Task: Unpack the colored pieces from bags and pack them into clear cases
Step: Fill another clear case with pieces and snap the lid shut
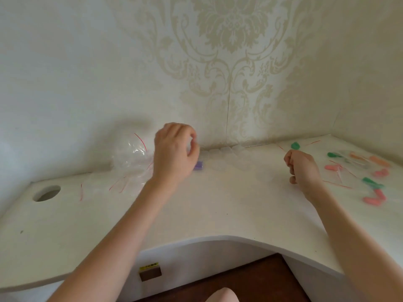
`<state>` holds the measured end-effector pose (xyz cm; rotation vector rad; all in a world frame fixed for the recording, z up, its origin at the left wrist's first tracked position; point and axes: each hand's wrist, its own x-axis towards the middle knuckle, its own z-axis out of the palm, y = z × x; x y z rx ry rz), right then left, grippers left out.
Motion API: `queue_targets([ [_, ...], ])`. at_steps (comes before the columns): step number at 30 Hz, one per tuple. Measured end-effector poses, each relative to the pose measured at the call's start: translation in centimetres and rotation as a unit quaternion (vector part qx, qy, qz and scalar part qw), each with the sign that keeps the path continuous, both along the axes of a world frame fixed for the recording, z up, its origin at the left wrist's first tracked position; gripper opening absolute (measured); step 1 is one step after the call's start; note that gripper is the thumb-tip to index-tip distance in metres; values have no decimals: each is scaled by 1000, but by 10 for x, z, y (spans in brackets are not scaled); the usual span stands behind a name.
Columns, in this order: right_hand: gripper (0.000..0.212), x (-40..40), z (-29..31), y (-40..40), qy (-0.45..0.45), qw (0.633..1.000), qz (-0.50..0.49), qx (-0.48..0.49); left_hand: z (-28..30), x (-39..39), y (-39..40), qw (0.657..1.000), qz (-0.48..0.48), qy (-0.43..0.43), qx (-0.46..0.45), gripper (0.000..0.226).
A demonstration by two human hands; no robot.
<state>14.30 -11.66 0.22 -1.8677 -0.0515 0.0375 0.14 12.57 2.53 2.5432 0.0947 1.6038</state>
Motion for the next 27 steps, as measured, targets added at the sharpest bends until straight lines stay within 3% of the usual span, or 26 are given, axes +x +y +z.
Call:
queue_targets([
  [4, 20, 2, -2, -5, -29, 999, 32, -29, -24, 42, -66, 961, -198, 193, 23, 29],
  [6, 28, 4, -4, -6, -77, 993, 34, -88, -40, 61, -89, 926, -219, 302, 48, 40],
  [8, 36, 5, -6, -7, -117, 982, 34, -146, -51, 76, -100, 915, -200, 341, 84, 47],
  [12, 37, 11, -8, -5, -146, 976, 39, -157, -61, 89, -99, 925, -218, 308, 35, 37],
  [16, 27, 10, -10, 0, -162, 974, 76, -138, -61, 84, -98, 923, -238, 288, -88, 37],
  [20, 27, 5, -7, 1, -166, 974, 111, -106, -51, 83, -100, 913, -255, 205, -242, 48],
  [23, 31, 1, -4, 5, -141, 978, 121, -93, -52, 84, -100, 924, -248, 170, -235, 44],
  [27, 24, -5, -6, 10, -123, 963, 180, -159, -54, 82, -104, 939, -253, 165, -164, 38],
])
